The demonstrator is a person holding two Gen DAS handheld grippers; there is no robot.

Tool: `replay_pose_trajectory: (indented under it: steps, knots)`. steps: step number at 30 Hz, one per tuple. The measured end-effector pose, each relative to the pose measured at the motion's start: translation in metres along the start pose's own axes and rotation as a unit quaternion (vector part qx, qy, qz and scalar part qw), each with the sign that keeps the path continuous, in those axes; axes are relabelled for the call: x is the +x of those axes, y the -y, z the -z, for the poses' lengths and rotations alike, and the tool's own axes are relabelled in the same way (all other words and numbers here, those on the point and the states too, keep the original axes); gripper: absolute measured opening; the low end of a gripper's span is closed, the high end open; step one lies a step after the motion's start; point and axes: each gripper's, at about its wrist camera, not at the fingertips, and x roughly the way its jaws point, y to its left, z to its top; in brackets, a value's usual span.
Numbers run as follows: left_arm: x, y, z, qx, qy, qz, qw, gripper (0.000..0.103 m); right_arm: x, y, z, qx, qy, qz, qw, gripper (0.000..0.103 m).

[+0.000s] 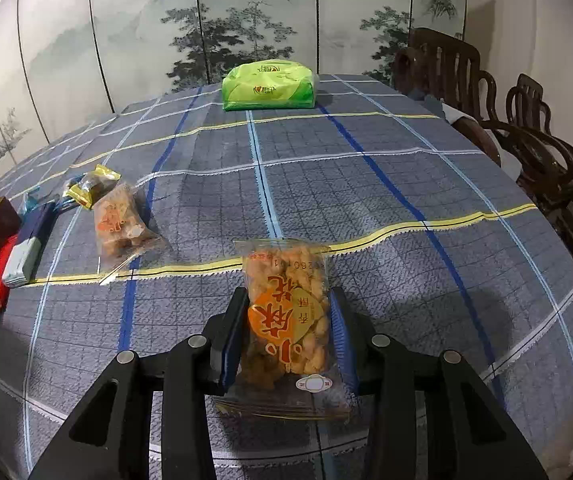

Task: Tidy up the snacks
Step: 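Grasp the pink wrapped cake with the left gripper and carry it over the tin, then lower the pink cake into the tin and open the left gripper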

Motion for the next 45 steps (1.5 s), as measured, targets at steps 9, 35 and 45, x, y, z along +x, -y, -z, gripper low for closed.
replay_pose_trajectory:
  steps: [9, 35, 45]
  knots:
    - [0.014, -0.025, 0.007, -0.015, -0.006, -0.026, 0.9995, 0.021, -0.001, -0.001, 0.0, 0.002, 0.0, 0.003, 1.0, 0.041]
    - [0.071, -0.12, 0.037, -0.08, -0.025, -0.089, 0.9926, 0.021, -0.001, -0.002, 0.0, 0.003, 0.0, 0.005, 1.0, 0.041]
    - [0.083, -0.118, 0.038, -0.064, -0.019, -0.106, 0.9921, 0.023, -0.001, -0.003, 0.0, 0.003, 0.0, 0.006, 1.0, 0.041]
